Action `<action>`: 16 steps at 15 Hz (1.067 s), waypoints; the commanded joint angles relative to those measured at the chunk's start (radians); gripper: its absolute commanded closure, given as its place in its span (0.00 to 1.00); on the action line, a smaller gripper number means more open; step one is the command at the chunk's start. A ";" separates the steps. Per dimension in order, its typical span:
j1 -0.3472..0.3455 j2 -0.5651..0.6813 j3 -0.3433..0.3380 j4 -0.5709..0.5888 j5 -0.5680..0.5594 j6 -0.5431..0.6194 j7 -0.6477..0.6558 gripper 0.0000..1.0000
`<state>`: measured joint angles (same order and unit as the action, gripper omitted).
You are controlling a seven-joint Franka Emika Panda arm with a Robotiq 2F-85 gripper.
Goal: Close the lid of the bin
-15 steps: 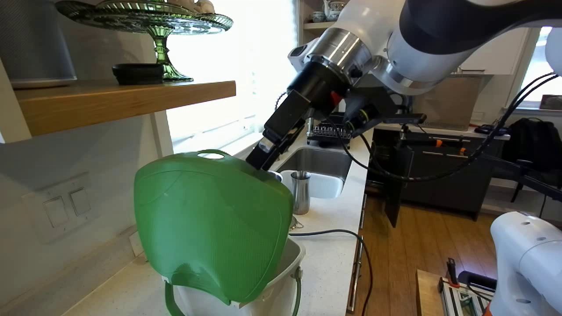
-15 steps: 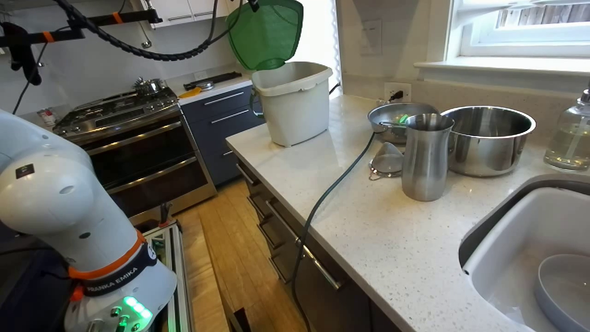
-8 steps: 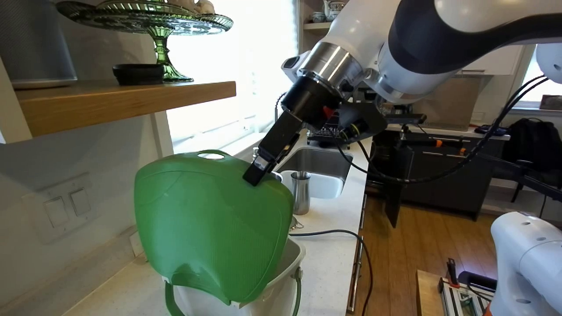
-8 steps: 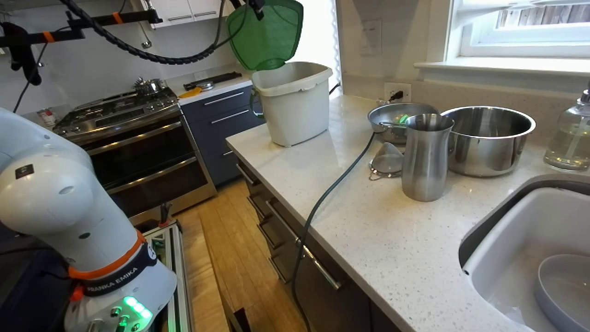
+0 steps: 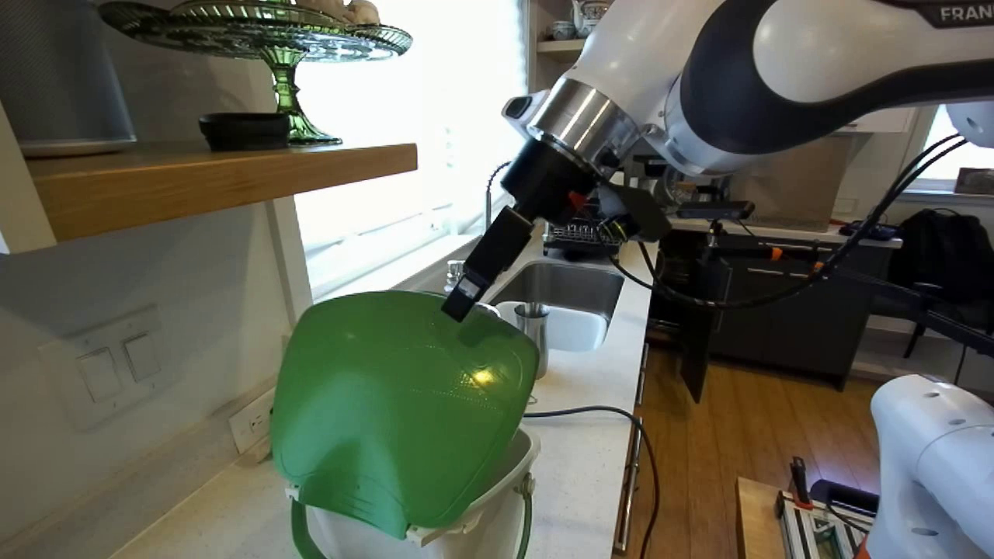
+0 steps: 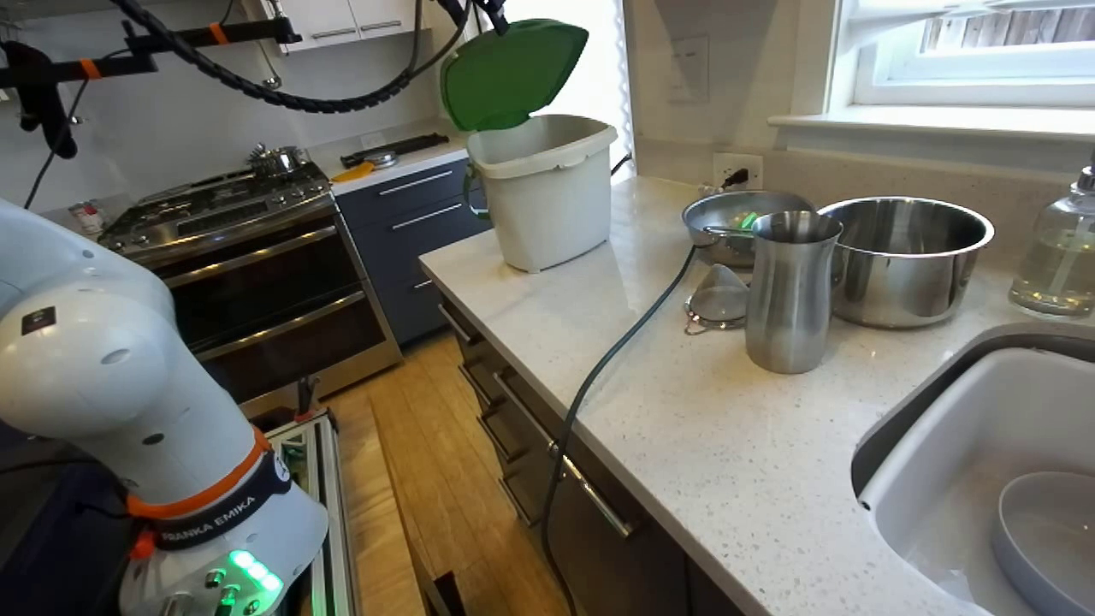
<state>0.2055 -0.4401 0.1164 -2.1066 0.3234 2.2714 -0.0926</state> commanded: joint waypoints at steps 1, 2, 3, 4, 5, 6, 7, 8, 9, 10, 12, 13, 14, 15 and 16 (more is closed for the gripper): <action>-0.057 -0.041 0.016 -0.026 -0.137 -0.025 0.059 0.00; -0.062 -0.044 0.012 -0.026 -0.154 -0.031 0.067 0.00; -0.068 -0.050 0.006 -0.025 -0.167 -0.041 0.076 0.00; -0.072 -0.055 0.001 -0.025 -0.173 -0.049 0.078 0.00; -0.075 -0.065 -0.007 -0.023 -0.174 -0.067 0.079 0.00; -0.074 -0.074 -0.020 -0.021 -0.164 -0.091 0.071 0.00; -0.064 -0.090 -0.044 -0.015 -0.134 -0.136 0.047 0.00; -0.056 -0.102 -0.063 -0.011 -0.114 -0.173 0.029 0.00; -0.042 -0.121 -0.092 -0.008 -0.083 -0.234 -0.006 0.00; -0.039 -0.137 -0.110 -0.012 -0.067 -0.270 -0.025 0.00; -0.041 -0.167 -0.146 -0.019 -0.027 -0.336 -0.064 0.00; -0.045 -0.179 -0.160 -0.022 -0.012 -0.359 -0.081 0.00; -0.048 -0.190 -0.175 -0.030 0.003 -0.373 -0.101 0.00; -0.057 -0.199 -0.180 -0.029 0.006 -0.386 -0.105 0.00; -0.062 -0.206 -0.189 -0.039 0.011 -0.387 -0.117 0.00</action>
<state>0.1477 -0.6064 -0.0458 -2.1074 0.3040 1.9115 -0.1728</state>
